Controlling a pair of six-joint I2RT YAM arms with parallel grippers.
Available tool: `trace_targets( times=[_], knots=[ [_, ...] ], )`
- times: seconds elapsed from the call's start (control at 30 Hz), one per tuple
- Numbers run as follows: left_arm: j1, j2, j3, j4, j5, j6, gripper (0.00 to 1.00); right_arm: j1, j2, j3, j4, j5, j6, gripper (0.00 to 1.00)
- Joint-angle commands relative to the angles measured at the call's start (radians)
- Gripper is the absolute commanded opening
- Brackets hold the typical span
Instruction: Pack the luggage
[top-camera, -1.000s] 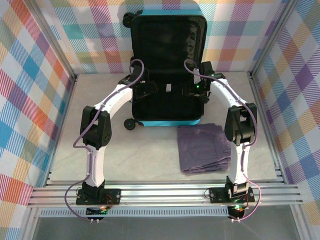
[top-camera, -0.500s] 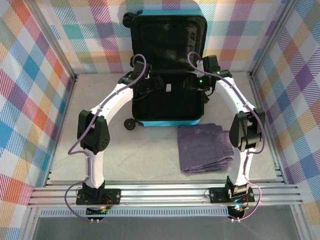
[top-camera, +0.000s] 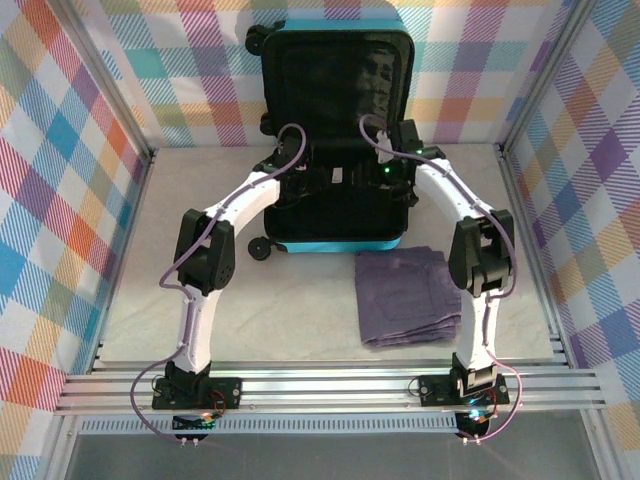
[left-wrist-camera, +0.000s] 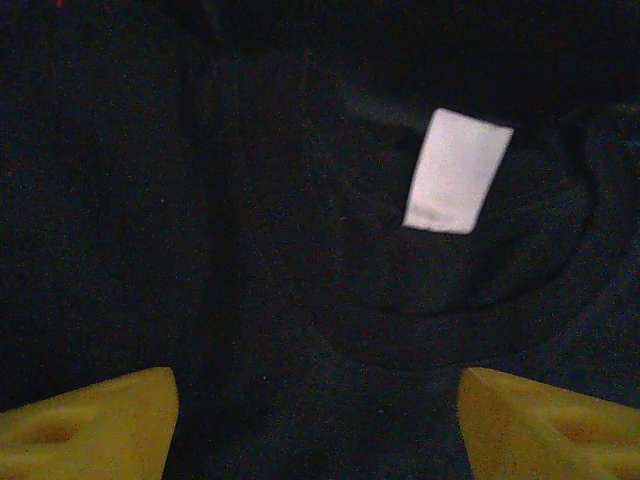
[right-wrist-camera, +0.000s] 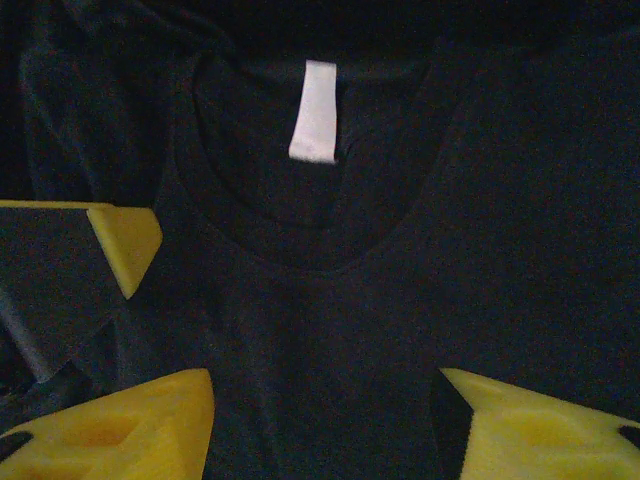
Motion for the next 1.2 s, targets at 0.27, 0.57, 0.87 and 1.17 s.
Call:
trace_targets(
  times=[0.27, 0.57, 0.87, 1.17],
  knots=[
    [0.024, 0.058, 0.042, -0.031, -0.028, 0.007, 0.73, -0.002, 0.119, 0.008, 0.029, -0.004, 0.052, 0.6],
    [0.047, 0.067, 0.037, -0.015, -0.019, 0.008, 0.73, -0.016, 0.162, 0.035, 0.011, -0.004, 0.053, 0.6],
    [0.05, -0.006, 0.013, 0.034, -0.013, 0.045, 0.74, -0.018, 0.1, 0.043, -0.007, -0.009, 0.026, 0.6],
    [0.046, -0.194, -0.121, 0.111, -0.011, 0.043, 0.74, -0.02, -0.132, -0.077, -0.022, 0.026, -0.033, 0.62]
  ],
)
